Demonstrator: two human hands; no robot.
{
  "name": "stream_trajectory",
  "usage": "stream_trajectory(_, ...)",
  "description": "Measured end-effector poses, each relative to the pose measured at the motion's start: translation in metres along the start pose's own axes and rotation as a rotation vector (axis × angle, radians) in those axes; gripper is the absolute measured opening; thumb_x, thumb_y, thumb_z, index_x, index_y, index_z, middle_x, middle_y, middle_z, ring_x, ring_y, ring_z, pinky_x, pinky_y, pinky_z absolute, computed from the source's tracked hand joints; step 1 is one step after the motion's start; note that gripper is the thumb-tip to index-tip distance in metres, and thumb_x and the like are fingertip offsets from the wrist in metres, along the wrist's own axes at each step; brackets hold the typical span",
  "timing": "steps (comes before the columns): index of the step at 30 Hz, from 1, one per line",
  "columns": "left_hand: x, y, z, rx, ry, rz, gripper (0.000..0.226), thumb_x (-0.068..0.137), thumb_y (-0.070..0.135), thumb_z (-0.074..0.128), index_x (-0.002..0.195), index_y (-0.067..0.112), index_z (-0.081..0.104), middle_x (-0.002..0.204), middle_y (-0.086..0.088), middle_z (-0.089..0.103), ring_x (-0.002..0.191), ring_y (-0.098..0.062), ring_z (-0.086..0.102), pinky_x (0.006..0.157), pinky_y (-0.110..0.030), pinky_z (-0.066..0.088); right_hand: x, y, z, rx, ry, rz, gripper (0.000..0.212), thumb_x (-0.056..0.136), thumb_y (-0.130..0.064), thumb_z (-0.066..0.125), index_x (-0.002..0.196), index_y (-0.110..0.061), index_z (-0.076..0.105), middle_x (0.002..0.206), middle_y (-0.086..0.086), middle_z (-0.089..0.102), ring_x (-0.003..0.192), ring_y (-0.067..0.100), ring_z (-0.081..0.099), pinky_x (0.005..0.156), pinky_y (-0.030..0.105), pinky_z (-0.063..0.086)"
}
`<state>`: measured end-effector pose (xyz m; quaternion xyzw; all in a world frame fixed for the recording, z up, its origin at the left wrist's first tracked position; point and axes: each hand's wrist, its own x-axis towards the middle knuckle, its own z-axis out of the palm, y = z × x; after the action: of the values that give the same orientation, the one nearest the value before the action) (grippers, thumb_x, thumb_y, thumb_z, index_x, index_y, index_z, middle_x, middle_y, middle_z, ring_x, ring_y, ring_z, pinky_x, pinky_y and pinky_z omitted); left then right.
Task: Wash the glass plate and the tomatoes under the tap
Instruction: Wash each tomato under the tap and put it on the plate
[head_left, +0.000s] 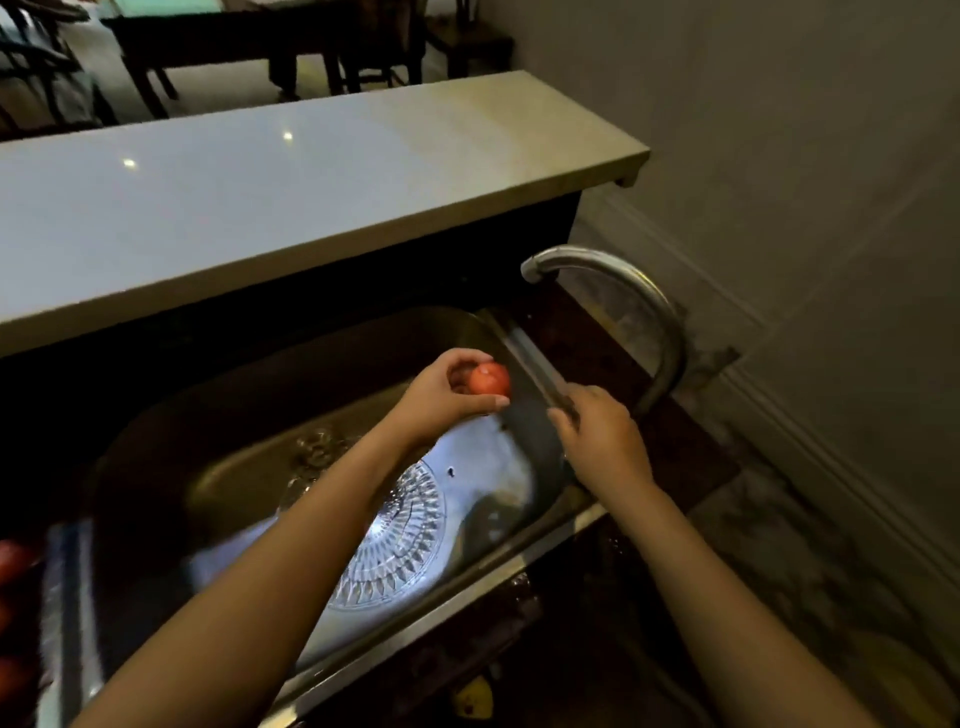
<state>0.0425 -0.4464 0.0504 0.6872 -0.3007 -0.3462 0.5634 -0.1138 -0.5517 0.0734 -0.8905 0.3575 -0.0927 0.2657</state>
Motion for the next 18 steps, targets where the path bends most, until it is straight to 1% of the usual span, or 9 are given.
stream_trajectory(2, 0.011, -0.012, 0.010, -0.031, -0.014, -0.018, 0.044, 0.070, 0.008, 0.077, 0.096, 0.034, 0.053, 0.121, -0.015, 0.053, 0.098, -0.019, 0.059, 0.070, -0.017, 0.053, -0.006, 0.011, 0.009, -0.064, 0.044, 0.041, 0.031, 0.096, -0.021, 0.044, 0.124, -0.010, 0.052, 0.119, 0.012, 0.055, 0.101, 0.030, 0.059, 0.084, 0.041, 0.050)
stream_trajectory(3, 0.016, -0.017, 0.014, -0.044, -0.033, -0.034, 0.043, 0.072, 0.009, 0.075, 0.097, 0.035, 0.051, 0.122, -0.016, 0.050, 0.095, -0.018, 0.060, 0.066, -0.015, 0.053, -0.007, 0.014, 0.016, -0.079, 0.053, 0.065, 0.030, 0.097, -0.019, 0.042, 0.122, -0.008, 0.052, 0.119, 0.013, 0.055, 0.100, 0.030, 0.060, 0.084, 0.042, 0.050)
stream_trajectory(5, 0.023, -0.024, 0.018, -0.069, -0.074, -0.064, 0.042, 0.076, 0.009, 0.071, 0.099, 0.037, 0.050, 0.123, -0.018, 0.046, 0.086, -0.019, 0.063, 0.065, -0.017, 0.054, -0.005, 0.018, 0.030, -0.130, 0.021, 0.150, 0.027, 0.097, -0.014, 0.039, 0.119, -0.006, 0.053, 0.117, 0.014, 0.057, 0.100, 0.031, 0.060, 0.085, 0.044, 0.050)
stream_trajectory(7, 0.028, -0.029, 0.020, -0.097, -0.095, -0.076, 0.043, 0.079, 0.007, 0.069, 0.101, 0.039, 0.053, 0.122, -0.017, 0.043, 0.079, -0.018, 0.065, 0.068, -0.021, 0.056, -0.004, 0.020, 0.041, -0.182, -0.022, 0.206, 0.027, 0.096, -0.006, 0.038, 0.119, -0.005, 0.051, 0.113, 0.015, 0.062, 0.099, 0.031, 0.062, 0.086, 0.042, 0.051)
stream_trajectory(8, 0.030, -0.030, 0.020, -0.096, -0.099, -0.074, 0.044, 0.079, 0.006, 0.068, 0.101, 0.041, 0.054, 0.122, -0.016, 0.042, 0.077, -0.017, 0.065, 0.069, -0.022, 0.056, -0.004, 0.022, 0.045, -0.163, -0.008, 0.218, 0.027, 0.095, -0.003, 0.038, 0.119, -0.005, 0.052, 0.110, 0.015, 0.063, 0.099, 0.030, 0.063, 0.086, 0.039, 0.051)
stream_trajectory(10, 0.034, -0.032, 0.021, -0.082, -0.100, -0.065, 0.045, 0.079, 0.003, 0.067, 0.098, 0.043, 0.055, 0.119, -0.012, 0.042, 0.078, -0.015, 0.062, 0.068, -0.019, 0.055, -0.007, 0.023, 0.050, 0.036, 0.068, 0.255, 0.025, 0.095, -0.004, 0.039, 0.115, -0.006, 0.055, 0.106, 0.016, 0.067, 0.099, 0.029, 0.064, 0.086, 0.035, 0.051)
stream_trajectory(13, 0.041, -0.032, 0.023, -0.089, -0.069, -0.069, 0.047, 0.079, -0.002, 0.065, 0.098, 0.039, 0.052, 0.116, -0.009, 0.041, 0.083, -0.013, 0.054, 0.062, -0.013, 0.051, -0.011, 0.020, 0.056, 0.271, 0.198, 0.295, 0.023, 0.096, -0.007, 0.041, 0.108, -0.006, 0.061, 0.103, 0.012, 0.068, 0.093, 0.025, 0.065, 0.077, 0.021, 0.043)
stream_trajectory(15, 0.046, -0.028, 0.026, -0.084, -0.060, -0.067, 0.044, 0.080, -0.004, 0.063, 0.103, 0.031, 0.049, 0.117, -0.010, 0.041, 0.082, -0.012, 0.052, 0.062, -0.013, 0.051, -0.010, 0.021, 0.060, 0.282, 0.239, 0.288, 0.024, 0.096, -0.007, 0.041, 0.108, -0.005, 0.061, 0.097, 0.012, 0.069, 0.088, 0.026, 0.065, 0.072, 0.017, 0.038)
stream_trajectory(18, 0.055, -0.022, 0.030, -0.037, -0.061, -0.047, 0.044, 0.082, -0.004, 0.061, 0.113, 0.022, 0.044, 0.114, -0.010, 0.040, 0.078, -0.009, 0.051, 0.059, -0.009, 0.048, -0.006, 0.021, 0.063, 0.265, 0.266, 0.291, 0.024, 0.095, -0.005, 0.042, 0.110, -0.004, 0.061, 0.094, 0.015, 0.069, 0.086, 0.029, 0.065, 0.072, 0.021, 0.039)
